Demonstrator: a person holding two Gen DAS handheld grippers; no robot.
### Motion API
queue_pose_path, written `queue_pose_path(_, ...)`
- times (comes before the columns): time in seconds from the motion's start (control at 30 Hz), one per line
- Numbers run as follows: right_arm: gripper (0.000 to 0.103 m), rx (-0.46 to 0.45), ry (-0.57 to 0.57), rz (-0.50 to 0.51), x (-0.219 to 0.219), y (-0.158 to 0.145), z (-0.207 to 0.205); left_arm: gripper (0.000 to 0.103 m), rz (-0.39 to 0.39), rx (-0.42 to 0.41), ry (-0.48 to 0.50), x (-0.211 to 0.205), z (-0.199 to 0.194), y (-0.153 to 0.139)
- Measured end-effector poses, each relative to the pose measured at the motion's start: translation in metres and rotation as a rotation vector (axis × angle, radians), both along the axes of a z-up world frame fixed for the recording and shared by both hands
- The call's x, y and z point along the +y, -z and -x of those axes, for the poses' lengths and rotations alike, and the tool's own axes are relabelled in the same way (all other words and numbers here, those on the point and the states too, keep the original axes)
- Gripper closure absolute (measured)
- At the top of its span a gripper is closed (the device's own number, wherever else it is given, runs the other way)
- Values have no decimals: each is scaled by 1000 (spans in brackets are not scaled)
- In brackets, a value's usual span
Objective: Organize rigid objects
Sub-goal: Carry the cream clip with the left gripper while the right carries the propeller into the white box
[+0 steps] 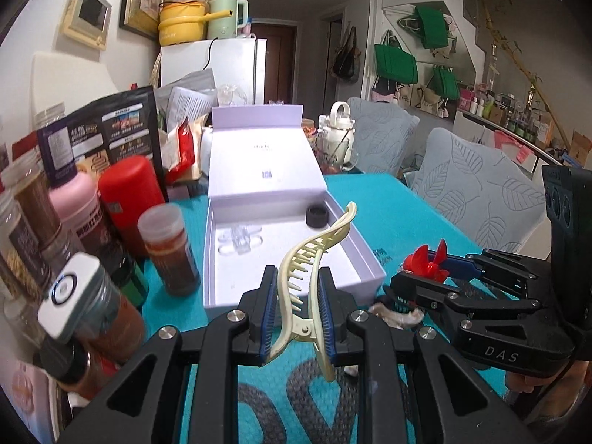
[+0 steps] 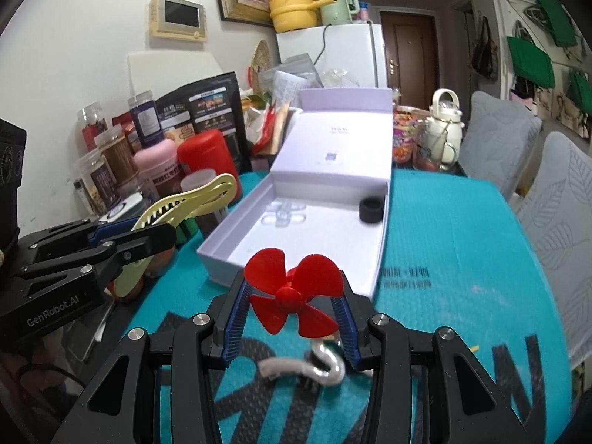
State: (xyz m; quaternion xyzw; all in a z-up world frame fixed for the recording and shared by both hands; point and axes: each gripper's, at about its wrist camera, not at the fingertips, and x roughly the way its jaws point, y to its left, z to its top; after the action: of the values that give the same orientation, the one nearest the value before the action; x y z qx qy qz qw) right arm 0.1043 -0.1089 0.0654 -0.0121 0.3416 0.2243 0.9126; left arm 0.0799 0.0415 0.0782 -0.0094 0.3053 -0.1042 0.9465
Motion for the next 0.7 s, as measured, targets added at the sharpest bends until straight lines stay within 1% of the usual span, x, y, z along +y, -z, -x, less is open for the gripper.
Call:
queue_pose_path(0.37, 60, 8, -19, -32, 3, -16, -43, 82, -5, -37, 28, 0, -44, -22)
queue_pose_path(0.5, 60, 16, -23, -51, 4, -19, -61, 82, -8, -46, 37, -1, -61, -25)
queue_pose_path(0.7, 60, 0, -21, -43, 7, -24, -84, 82, -2, -50, 41, 0, -86, -26)
